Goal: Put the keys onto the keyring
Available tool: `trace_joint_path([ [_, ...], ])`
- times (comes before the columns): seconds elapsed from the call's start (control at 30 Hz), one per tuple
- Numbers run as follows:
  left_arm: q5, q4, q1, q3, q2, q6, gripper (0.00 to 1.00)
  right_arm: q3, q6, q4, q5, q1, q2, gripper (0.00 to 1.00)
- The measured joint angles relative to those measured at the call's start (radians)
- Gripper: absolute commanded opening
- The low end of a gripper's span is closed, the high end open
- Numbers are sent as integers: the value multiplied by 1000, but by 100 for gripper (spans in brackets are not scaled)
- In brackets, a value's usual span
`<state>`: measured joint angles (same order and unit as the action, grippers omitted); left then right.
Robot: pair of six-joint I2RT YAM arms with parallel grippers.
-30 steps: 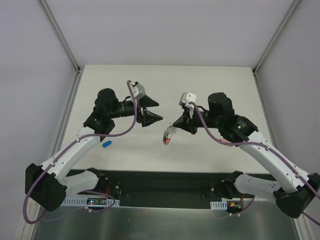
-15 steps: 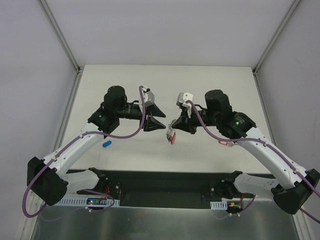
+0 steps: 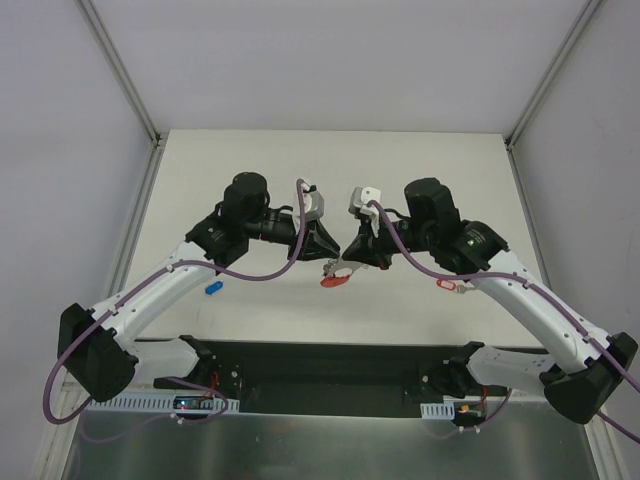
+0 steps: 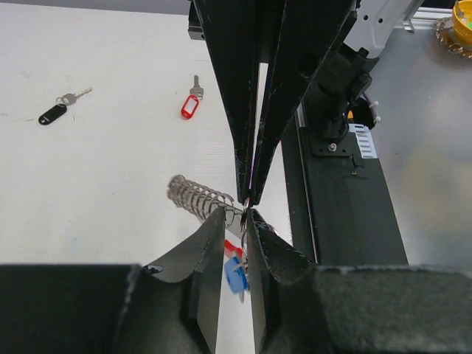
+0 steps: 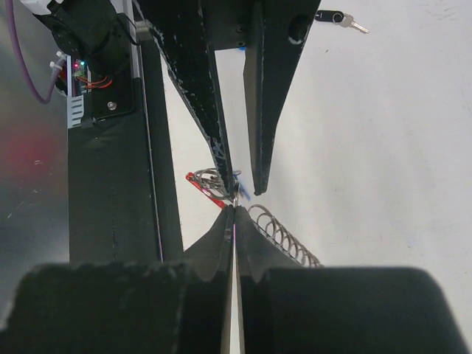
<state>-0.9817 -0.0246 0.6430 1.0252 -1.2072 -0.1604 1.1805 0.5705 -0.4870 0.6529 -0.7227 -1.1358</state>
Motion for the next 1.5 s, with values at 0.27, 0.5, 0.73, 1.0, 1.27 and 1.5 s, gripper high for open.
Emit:
trace_joint_path([
  [0.27, 23, 59, 24, 10, -6, -32, 10, 5, 10, -16, -2, -5, -5, 1],
  [0.5, 47, 99, 52, 18, -17, -58, 0, 9, 16, -45, -11, -14, -16, 8],
  [0.73, 102, 120, 58, 18, -17, -67, 0, 8, -1, -18, -23, -16, -17, 50],
  [1.0, 176, 24, 58, -109, 51, -24, 0, -106, -136, 190, -43, 74, 114, 54],
  [1.27, 259, -317, 58, -325, 155, 145, 0, -209, -251, 355, -26, 91, 115, 47],
  [1.5, 315, -520, 58, -389, 174, 248, 0, -255, -306, 457, -3, 93, 84, 40],
])
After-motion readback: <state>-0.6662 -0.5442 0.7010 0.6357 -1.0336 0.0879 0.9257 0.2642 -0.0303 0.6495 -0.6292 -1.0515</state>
